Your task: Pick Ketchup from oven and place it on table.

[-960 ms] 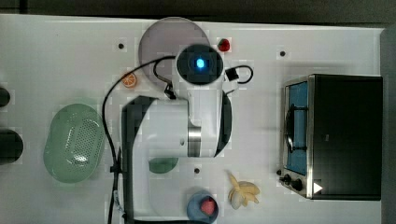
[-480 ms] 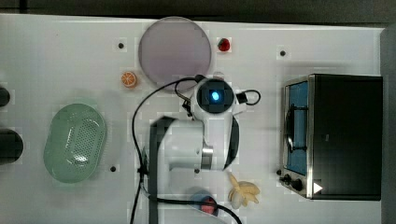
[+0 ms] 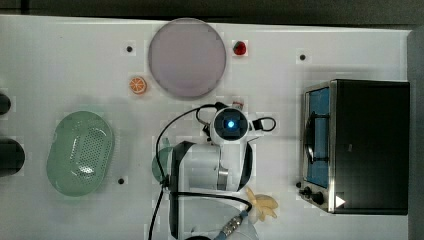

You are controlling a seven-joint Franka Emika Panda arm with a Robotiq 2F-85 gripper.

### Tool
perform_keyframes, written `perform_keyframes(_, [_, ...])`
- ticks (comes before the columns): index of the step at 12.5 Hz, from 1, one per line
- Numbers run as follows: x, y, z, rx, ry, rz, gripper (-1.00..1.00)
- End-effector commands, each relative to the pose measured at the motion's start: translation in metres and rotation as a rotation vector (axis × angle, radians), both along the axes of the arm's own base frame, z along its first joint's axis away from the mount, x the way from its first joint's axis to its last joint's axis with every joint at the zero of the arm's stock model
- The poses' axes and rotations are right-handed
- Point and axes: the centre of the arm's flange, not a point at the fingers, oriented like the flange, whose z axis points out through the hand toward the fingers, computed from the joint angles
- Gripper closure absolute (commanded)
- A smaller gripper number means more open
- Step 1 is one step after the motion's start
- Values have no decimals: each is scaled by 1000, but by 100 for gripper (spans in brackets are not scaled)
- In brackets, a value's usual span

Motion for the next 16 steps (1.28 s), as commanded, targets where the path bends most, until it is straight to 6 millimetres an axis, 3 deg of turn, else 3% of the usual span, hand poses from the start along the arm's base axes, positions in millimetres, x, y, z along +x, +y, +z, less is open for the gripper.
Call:
perform_keyframes(1, [18, -5, 42, 2, -117, -73, -100])
perform_keyframes(4, [41, -13, 120, 16, -199, -232, -100])
perform_keyframes(10, [66, -21, 344, 61, -215, -383, -100])
perform_keyframes(13, [58, -31, 417, -8, -126, -399, -100])
perform_keyframes(16, [47, -34, 462, -14, -102, -415, -100])
